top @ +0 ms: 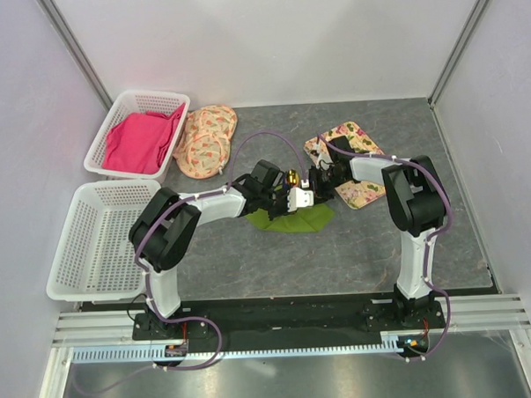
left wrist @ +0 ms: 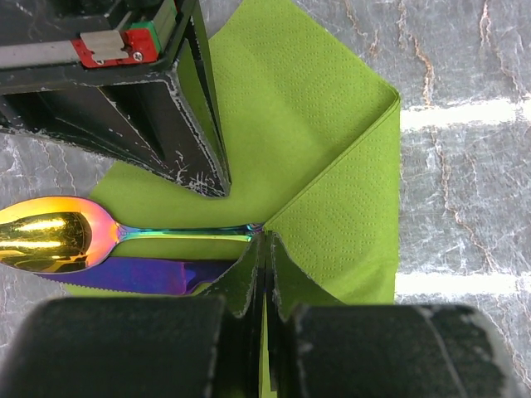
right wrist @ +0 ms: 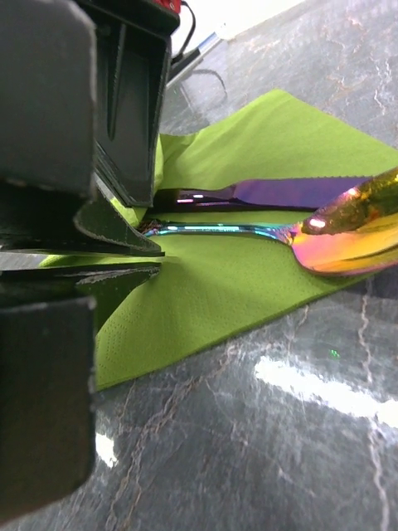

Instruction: Place the utensils on the paper napkin and roll it up

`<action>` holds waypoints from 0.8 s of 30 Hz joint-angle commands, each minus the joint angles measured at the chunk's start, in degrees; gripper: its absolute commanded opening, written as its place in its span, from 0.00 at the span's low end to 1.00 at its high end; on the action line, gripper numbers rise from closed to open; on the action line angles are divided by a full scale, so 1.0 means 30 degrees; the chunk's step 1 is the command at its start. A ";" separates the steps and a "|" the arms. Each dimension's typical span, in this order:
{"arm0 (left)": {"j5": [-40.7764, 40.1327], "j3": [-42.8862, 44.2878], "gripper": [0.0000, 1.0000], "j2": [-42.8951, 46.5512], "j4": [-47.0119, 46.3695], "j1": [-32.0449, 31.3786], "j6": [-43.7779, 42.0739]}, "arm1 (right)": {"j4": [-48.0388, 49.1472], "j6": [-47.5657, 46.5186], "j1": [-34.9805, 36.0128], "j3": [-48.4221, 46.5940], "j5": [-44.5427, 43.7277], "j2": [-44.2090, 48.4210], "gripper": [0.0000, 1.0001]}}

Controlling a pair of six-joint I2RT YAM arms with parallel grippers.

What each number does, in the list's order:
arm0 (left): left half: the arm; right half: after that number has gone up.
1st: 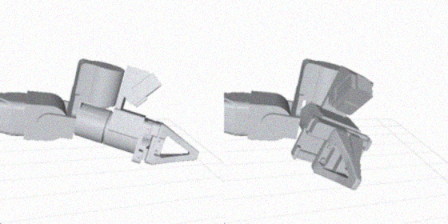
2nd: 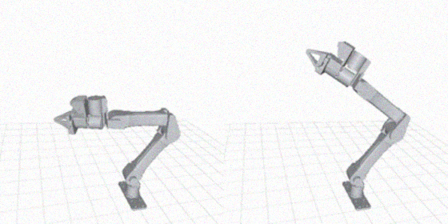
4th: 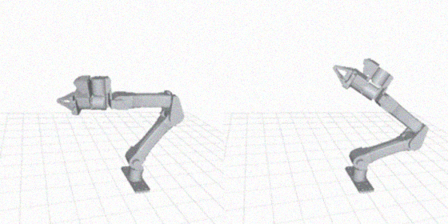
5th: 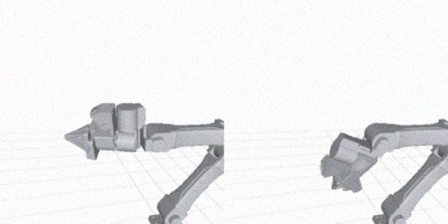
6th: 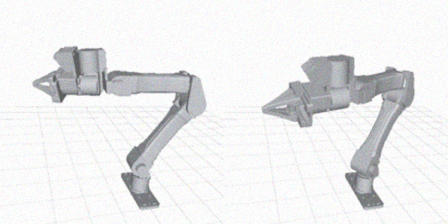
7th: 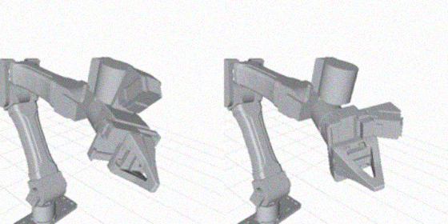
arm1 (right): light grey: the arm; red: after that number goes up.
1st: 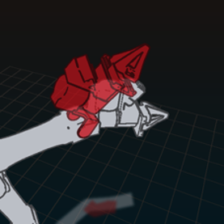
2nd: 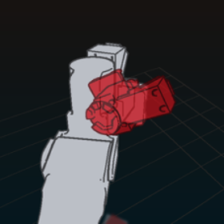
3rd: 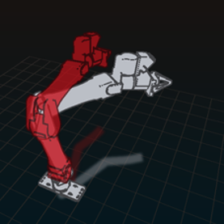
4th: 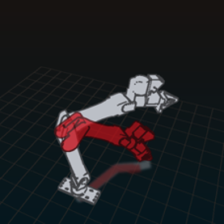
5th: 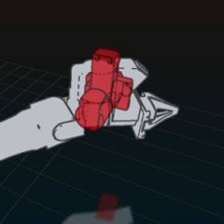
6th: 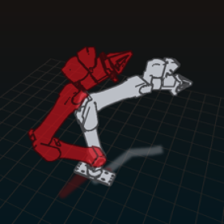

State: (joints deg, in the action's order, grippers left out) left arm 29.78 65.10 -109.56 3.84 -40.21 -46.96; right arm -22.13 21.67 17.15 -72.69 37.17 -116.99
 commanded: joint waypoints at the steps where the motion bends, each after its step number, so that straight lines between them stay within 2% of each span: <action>1: -0.0259 0.0536 0.02 -0.0306 -0.1073 0.0101 0.0565 | -0.0035 0.0333 0.0115 -0.0149 0.0998 0.1171 0.13; 6: -0.0317 0.0536 0.02 -0.0453 -0.1103 0.0101 0.0565 | 0.0081 0.0920 0.0085 0.0380 0.1702 0.2255 0.12; 10: -0.0434 0.0477 0.02 -0.0453 -0.1103 0.0101 0.0507 | 0.0695 0.2234 0.0114 0.2135 0.2257 0.2756 0.09; 18: -0.0464 0.0565 0.02 -0.0600 -0.1132 0.0101 0.0507 | 0.3712 0.4581 0.0143 0.5035 0.4102 0.2874 0.01; 24: -0.0435 0.0536 0.02 -0.0629 -0.1161 0.0101 0.0419 | 0.4066 0.4232 0.0173 0.5829 0.3754 0.2610 0.01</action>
State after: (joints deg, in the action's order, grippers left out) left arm 28.67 65.10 -110.80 2.61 -40.21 -46.54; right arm -13.47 33.74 17.28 -56.29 47.11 -109.65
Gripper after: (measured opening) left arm 0.026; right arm 0.018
